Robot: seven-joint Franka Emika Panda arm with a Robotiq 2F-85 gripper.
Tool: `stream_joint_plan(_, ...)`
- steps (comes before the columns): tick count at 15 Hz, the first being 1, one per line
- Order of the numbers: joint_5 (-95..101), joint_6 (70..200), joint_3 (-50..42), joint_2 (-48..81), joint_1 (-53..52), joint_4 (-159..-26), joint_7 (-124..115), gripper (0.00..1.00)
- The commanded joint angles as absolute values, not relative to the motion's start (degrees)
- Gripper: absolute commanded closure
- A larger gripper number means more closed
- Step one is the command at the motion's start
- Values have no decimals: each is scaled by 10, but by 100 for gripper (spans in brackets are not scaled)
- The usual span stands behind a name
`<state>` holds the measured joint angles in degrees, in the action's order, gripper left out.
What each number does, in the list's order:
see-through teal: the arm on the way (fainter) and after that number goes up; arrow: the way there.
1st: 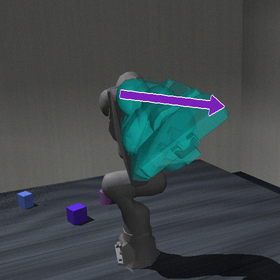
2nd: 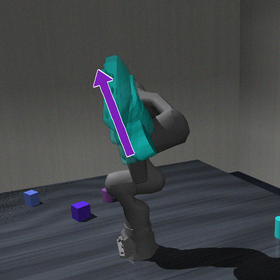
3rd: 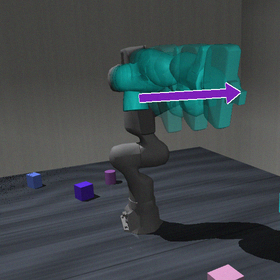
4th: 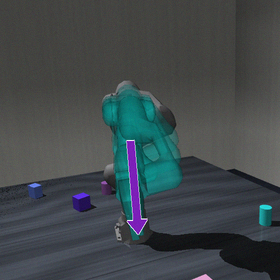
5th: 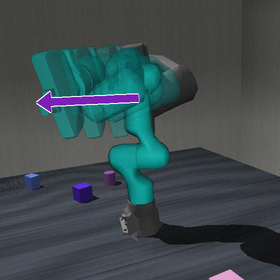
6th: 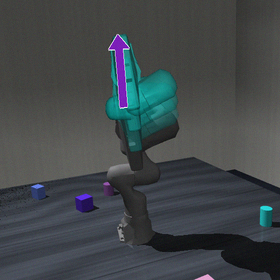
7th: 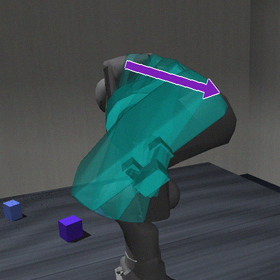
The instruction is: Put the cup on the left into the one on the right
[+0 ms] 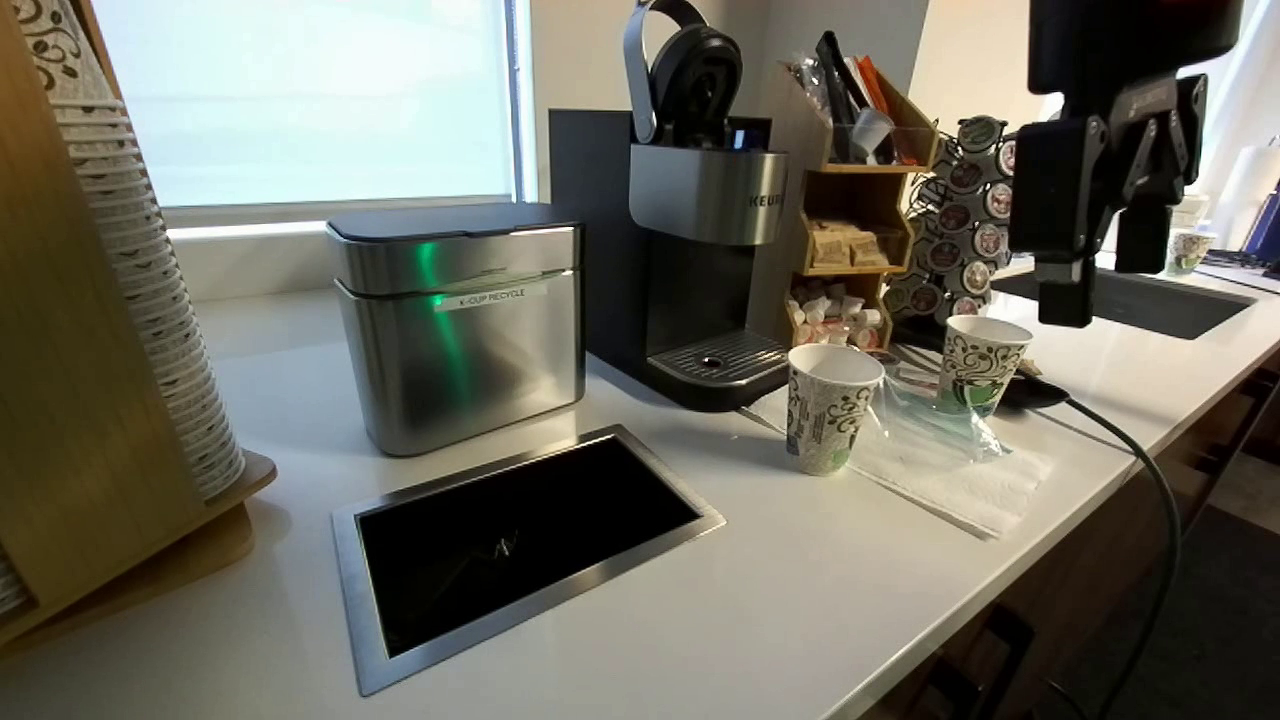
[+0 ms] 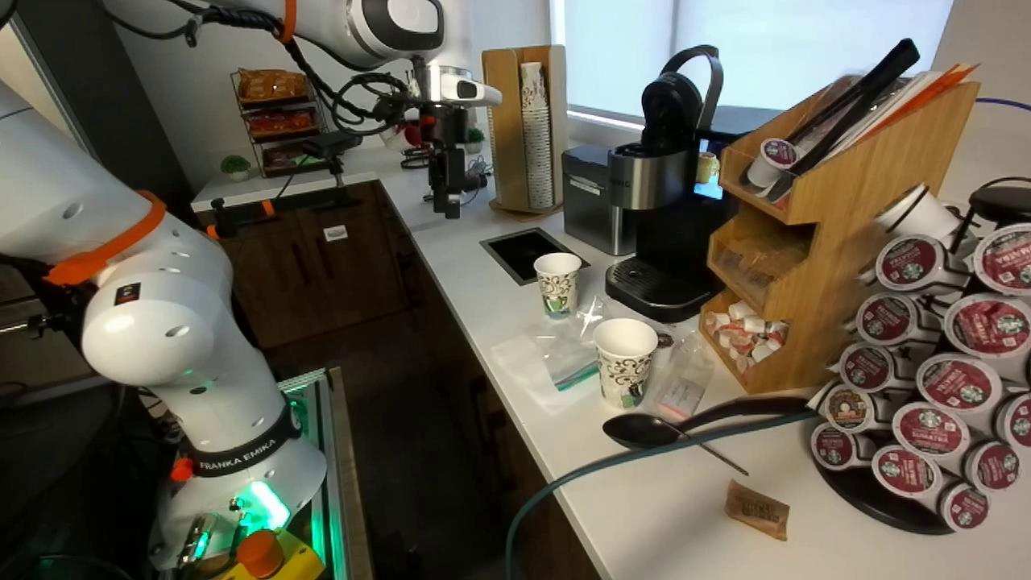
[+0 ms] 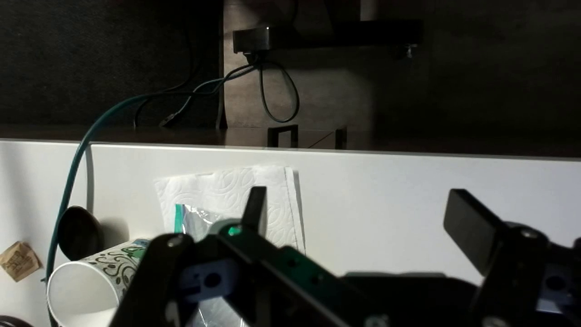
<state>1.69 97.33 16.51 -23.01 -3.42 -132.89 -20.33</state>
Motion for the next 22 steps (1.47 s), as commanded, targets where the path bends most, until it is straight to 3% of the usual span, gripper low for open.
stream_joint_plan(1, 21, 993, 152, -215, -39, -1327, -235, 0)
stream_joint_plan(8, 12, 1147, 127, -150, -5, -1319, -397, 0)
stream_joint_plan(17, 19, 1143, 112, -141, -13, -1317, -404, 0)
stream_joint_plan(22, -24, 1220, 83, -141, -6, -1336, -426, 0)
